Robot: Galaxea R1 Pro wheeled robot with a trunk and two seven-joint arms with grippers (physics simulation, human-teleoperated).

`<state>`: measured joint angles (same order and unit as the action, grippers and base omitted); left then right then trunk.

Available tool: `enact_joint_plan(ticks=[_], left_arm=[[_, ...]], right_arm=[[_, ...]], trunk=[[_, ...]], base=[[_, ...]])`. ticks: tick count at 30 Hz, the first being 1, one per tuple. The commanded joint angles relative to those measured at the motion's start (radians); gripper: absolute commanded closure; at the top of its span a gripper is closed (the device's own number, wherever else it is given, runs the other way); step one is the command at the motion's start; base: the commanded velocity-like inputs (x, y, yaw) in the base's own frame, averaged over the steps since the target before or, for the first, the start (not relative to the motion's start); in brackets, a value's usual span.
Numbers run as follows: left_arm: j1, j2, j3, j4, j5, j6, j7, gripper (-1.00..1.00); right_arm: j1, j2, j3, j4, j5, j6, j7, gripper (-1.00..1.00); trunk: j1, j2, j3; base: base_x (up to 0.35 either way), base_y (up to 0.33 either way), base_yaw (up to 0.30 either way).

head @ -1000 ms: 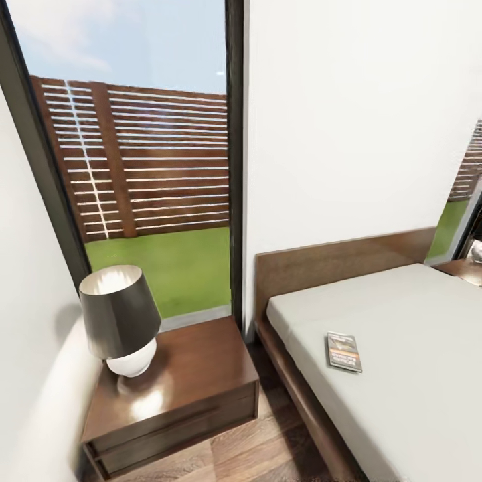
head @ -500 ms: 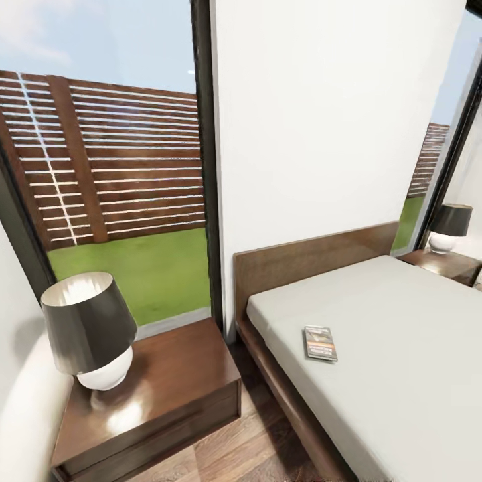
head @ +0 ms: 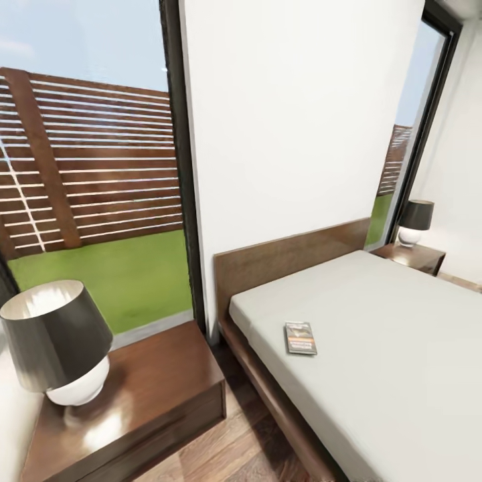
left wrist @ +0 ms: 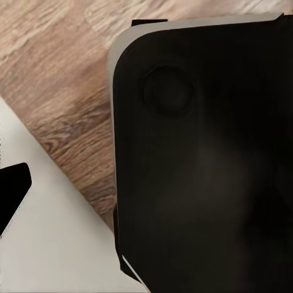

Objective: In the bedroom, move the book from the bed onto either nightstand, and place the two sandals side by side next to the bed.

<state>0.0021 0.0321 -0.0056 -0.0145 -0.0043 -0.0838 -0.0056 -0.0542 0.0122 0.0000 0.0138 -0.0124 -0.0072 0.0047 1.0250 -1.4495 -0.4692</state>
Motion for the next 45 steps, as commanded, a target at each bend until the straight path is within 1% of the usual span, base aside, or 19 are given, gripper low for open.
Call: enact_joint_plan(ticks=[1,13,31,45], left_arm=[[0.0,0.0,-0.001,-0.001,0.0,-0.002,-0.001,-1.0],[0.0,0.0,-0.001,-0.001,-0.001,-0.002,-0.001,-1.0],[0.0,0.002,-0.001,-0.001,-0.002,-0.002,-0.001,-1.0],[0.0,0.007,-0.001,-0.001,-0.002,-0.002,-0.001,-1.0]], right_arm=[[-0.001,0.0,0.0,0.001,-0.001,-0.001,0.0,-1.0],[-0.001,0.0,0.001,0.002,-0.001,-0.001,-0.001,-1.0],[-0.001,0.0,0.005,0.0,0.005,-0.001,0.002,-1.0],[-0.001,0.0,0.005,0.0,0.005,-0.002,0.004,-1.0]], trunk=[[0.0,0.0,-0.001],[0.0,0.0,-0.001],[0.0,0.0,-0.001],[0.0,0.0,-0.001]], base=[[0.037,0.0,-0.171],[0.072,0.0,-0.107],[0.116,0.005,-0.008],[0.144,0.09,0.0]])
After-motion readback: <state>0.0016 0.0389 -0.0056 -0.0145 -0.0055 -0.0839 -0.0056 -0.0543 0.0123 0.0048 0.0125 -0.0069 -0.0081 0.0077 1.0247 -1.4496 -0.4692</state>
